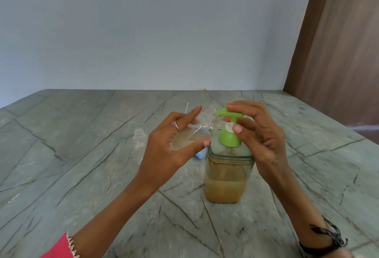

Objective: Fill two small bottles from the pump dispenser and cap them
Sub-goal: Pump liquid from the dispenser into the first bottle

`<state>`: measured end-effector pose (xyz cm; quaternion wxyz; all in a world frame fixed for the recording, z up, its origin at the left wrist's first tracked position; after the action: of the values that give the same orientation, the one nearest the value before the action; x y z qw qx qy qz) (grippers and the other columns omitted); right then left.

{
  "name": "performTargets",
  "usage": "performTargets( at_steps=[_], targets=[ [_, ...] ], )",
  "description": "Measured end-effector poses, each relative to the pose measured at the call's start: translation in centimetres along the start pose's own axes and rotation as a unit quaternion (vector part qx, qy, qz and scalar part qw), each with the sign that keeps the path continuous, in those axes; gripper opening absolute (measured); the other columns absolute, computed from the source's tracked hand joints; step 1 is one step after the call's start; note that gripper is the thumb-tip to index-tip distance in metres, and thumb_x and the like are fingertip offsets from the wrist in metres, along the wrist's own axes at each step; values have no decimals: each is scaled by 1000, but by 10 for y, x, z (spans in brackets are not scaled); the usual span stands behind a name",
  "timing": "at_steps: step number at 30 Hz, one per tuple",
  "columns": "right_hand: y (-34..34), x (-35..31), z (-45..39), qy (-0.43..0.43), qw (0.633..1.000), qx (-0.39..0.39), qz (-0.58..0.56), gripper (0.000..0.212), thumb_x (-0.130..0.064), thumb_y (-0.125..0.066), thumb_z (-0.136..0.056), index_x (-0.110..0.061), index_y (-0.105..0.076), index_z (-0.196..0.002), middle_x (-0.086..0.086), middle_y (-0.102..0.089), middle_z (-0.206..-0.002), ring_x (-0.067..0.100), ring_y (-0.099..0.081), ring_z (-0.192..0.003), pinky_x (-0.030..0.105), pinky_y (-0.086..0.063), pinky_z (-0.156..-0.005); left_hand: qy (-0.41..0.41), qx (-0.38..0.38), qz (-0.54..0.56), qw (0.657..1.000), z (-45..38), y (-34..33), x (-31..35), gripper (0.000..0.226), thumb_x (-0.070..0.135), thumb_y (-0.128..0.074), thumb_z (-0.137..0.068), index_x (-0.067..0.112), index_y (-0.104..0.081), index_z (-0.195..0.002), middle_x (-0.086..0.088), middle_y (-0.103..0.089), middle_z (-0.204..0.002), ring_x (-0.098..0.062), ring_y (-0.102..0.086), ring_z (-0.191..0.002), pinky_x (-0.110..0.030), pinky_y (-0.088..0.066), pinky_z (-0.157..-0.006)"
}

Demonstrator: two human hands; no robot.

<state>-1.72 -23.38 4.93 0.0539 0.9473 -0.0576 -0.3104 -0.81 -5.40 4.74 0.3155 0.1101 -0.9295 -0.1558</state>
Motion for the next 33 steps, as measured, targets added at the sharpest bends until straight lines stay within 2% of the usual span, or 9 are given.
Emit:
performTargets(
  at_steps=[8, 12, 17, 21, 23, 26, 28, 31, 33],
  targets=[
    [-7, 4, 5, -3, 1000, -10, -8, 33, -15, -50, -92, -23, -52, -124, -11, -50, -121, 15, -67, -95, 23, -51, -83, 19, 9, 18, 1000, -1, 2, -3, 53, 38, -68, -71, 32, -53, -122, 17, -62, -102, 4, -57, -100, -8, -42, -83],
    [-8, 4, 5, 6, 1000, 10, -14, 33, -15, -52, -91, -26, -56, -122, -6, -53, -119, 20, -67, -94, 29, -53, -84, 24, 12, 26, 999, -1, 2, -4, 51, 39, -69, -70, 36, -52, -118, 27, -59, -105, 5, -56, -100, -6, -41, -81],
    [-10, 6, 2, 24, 998, 49, -13, 28, -25, -63, -86, -38, -63, -111, -6, -58, -114, 36, -64, -97, 45, -54, -82, 20, 10, 16, 1000, -2, 1, -5, 50, 42, -67, -70, 41, -50, -117, 34, -56, -105, 8, -54, -101, -4, -42, -81],
    [-9, 6, 1, 32, 998, 58, -4, 18, -41, -64, -87, -39, -64, -105, 0, -60, -108, 35, -65, -95, 45, -56, -78, 26, 5, 24, 999, -1, 1, -8, 50, 42, -68, -70, 41, -51, -117, 28, -58, -107, 5, -56, -101, -5, -42, -81],
    [-8, 5, 0, 39, 998, 56, 14, 17, -38, -65, -86, -33, -65, -103, -1, -60, -104, 31, -65, -95, 43, -56, -77, 26, 2, 25, 999, 0, 0, -9, 50, 41, -68, -70, 40, -51, -117, 23, -58, -108, 5, -56, -101, -5, -42, -80],
    [-7, 4, -1, 49, 996, 59, 50, 19, -27, -66, -84, -21, -64, -102, -4, -59, -99, 18, -65, -98, 33, -55, -80, 26, -7, 27, 999, 1, 0, -10, 50, 41, -68, -70, 38, -51, -117, 17, -57, -110, 4, -56, -101, -6, -43, -80],
    [-7, 3, -1, 52, 995, 58, 62, 15, -26, -66, -83, -20, -65, -97, -6, -59, -97, 16, -65, -96, 30, -55, -79, 29, -10, 32, 999, 2, -1, -11, 51, 40, -69, -70, 36, -52, -118, 16, -58, -110, 3, -56, -101, -6, -43, -80],
    [-7, 4, -1, 52, 994, 67, 64, 12, -26, -65, -85, -22, -65, -96, -8, -60, -98, 16, -65, -95, 31, -55, -79, 33, -9, 40, 999, 2, -1, -11, 51, 39, -69, -70, 33, -53, -118, 16, -59, -110, 2, -57, -101, -7, -43, -80],
    [-8, 6, 2, 47, 995, 69, 50, 17, -24, -63, -86, -21, -64, -103, -4, -60, -101, 23, -65, -96, 41, -56, -79, 32, -8, 41, 999, 2, -2, -10, 51, 40, -69, -70, 34, -53, -118, 19, -59, -109, 4, -56, -101, -6, -43, -80]
  ],
)
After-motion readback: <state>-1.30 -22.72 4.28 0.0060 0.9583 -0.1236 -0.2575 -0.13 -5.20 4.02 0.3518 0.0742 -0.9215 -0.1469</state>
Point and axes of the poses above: each hand's wrist, its own z-axis away from the middle knuckle, its own y-axis out of the back of the hand, x = y × z, the point moved 3 cm from there along -z, towards the middle knuckle
